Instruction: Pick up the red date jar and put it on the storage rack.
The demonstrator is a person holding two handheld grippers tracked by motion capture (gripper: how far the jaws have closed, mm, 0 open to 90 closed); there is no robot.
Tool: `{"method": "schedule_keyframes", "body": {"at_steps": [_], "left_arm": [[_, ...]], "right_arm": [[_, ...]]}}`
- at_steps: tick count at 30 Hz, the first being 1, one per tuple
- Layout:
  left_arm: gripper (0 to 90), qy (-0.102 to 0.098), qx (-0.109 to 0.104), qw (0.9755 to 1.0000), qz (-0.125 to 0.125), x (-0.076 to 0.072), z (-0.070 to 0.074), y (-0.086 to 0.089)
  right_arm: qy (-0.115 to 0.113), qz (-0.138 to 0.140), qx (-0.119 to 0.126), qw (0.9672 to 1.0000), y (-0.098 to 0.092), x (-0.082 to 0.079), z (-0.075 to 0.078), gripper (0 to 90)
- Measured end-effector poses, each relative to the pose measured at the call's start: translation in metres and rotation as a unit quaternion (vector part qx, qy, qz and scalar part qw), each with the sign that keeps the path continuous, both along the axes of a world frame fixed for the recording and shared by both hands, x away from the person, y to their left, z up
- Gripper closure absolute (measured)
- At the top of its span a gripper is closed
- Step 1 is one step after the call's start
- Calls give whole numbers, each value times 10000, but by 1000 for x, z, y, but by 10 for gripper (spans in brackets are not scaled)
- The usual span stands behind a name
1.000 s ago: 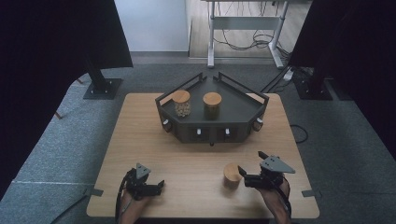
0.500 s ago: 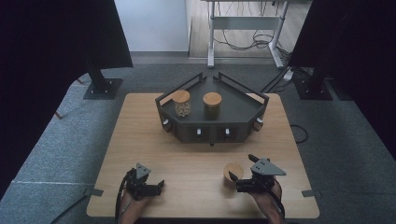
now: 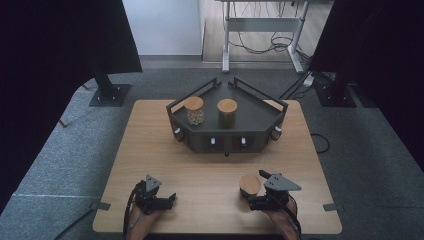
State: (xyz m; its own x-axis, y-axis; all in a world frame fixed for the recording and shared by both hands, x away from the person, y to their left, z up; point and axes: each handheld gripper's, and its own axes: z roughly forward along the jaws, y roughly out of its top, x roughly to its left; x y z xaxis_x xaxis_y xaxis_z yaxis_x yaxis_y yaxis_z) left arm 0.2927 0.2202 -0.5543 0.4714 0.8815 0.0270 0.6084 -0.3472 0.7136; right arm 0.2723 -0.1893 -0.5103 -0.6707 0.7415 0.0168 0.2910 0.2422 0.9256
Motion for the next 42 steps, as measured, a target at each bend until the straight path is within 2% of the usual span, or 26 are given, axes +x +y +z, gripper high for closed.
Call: {"method": "schedule_keyframes", "body": {"at_steps": [5,24,29,34,42], "left_arm": [[27,0,2,10000,-4,0,0,0],[27,1,3,10000,-19,0,0,0],[27,1,2,10000,-23,0,0,0],[27,1,1,10000,-23,0,0,0],[27,2,1,10000,-28,0,0,0]], "right_arm": [[82,-5,-38,10000,1,1,-6,47],[156,26,-210,9997,4,5,-20,86],[201,21,-232,9995,4,7,-23,120],[368,78,-99,9992,2,8,-27,231],[313,-98,-256,9991,6,4,-25,243]]}}
